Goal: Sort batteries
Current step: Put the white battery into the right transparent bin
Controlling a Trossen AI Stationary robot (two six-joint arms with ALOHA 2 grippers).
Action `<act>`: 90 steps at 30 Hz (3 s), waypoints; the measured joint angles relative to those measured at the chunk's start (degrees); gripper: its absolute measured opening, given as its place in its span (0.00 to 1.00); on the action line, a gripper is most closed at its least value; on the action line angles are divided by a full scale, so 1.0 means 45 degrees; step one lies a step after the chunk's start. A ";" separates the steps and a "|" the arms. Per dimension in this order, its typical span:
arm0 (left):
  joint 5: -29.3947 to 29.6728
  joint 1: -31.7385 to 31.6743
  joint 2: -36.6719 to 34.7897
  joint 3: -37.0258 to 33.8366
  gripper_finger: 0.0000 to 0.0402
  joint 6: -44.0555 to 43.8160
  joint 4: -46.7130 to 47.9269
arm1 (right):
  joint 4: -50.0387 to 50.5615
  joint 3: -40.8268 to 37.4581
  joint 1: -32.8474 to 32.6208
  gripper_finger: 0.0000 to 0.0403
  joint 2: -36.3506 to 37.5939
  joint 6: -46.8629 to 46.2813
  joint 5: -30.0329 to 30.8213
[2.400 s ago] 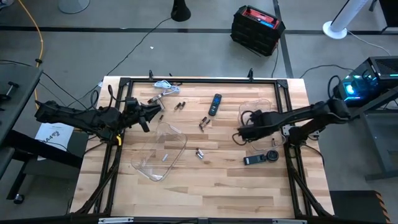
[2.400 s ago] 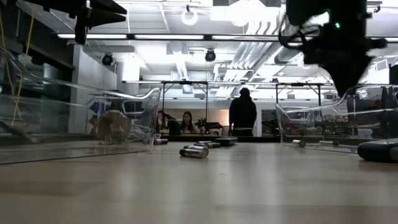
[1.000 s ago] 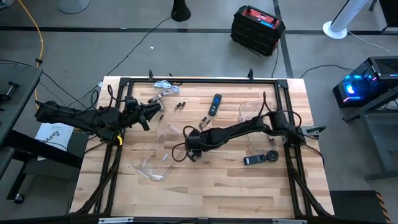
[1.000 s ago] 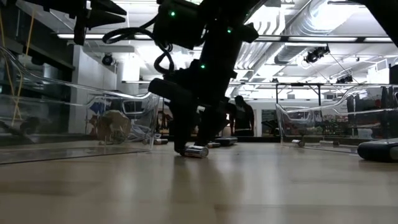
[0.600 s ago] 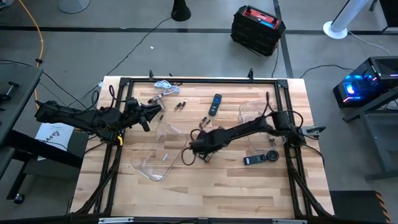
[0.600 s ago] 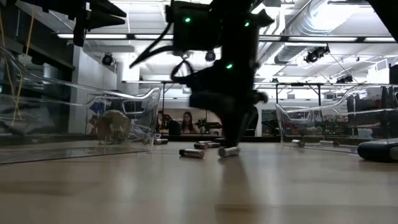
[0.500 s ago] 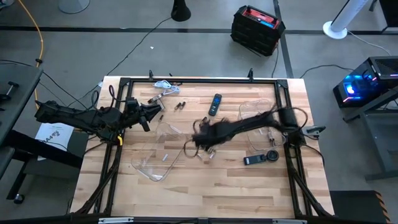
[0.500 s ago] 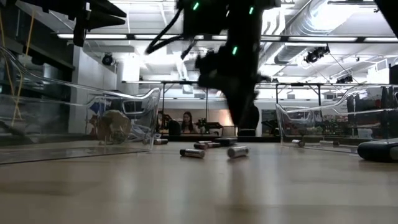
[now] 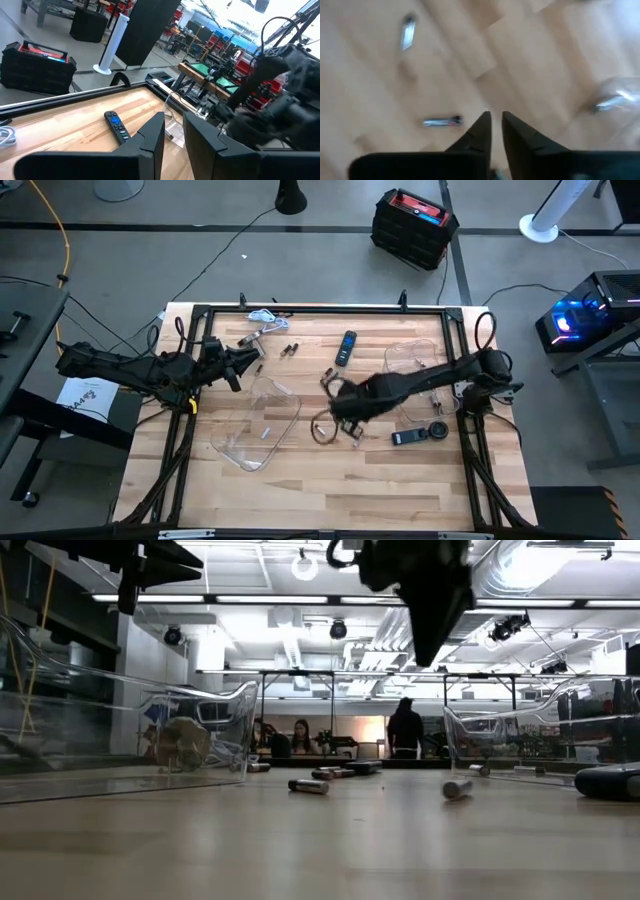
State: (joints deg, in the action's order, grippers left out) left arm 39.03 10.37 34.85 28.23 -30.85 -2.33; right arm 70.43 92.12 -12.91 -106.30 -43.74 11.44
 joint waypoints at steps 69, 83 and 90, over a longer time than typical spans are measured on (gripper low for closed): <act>-0.0625 -0.0074 0.0000 -0.0005 0.16 -0.0102 0.0238 | -0.8968 -0.6277 0.3913 0.35 0.1306 1.0051 -0.2271; -0.0289 -0.0072 0.0277 -0.0010 0.16 -0.0351 0.0261 | -1.1421 -0.5981 0.4338 0.35 -0.0963 1.3928 -0.1437; -0.0185 -0.0111 0.0350 -0.0010 0.16 -0.0374 0.0343 | -0.9681 -0.4798 0.4260 0.35 -0.0771 1.4549 -0.1859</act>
State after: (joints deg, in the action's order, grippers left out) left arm 38.20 9.87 36.42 28.18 -32.54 -0.78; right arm 26.87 70.53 6.26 -109.77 21.73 3.07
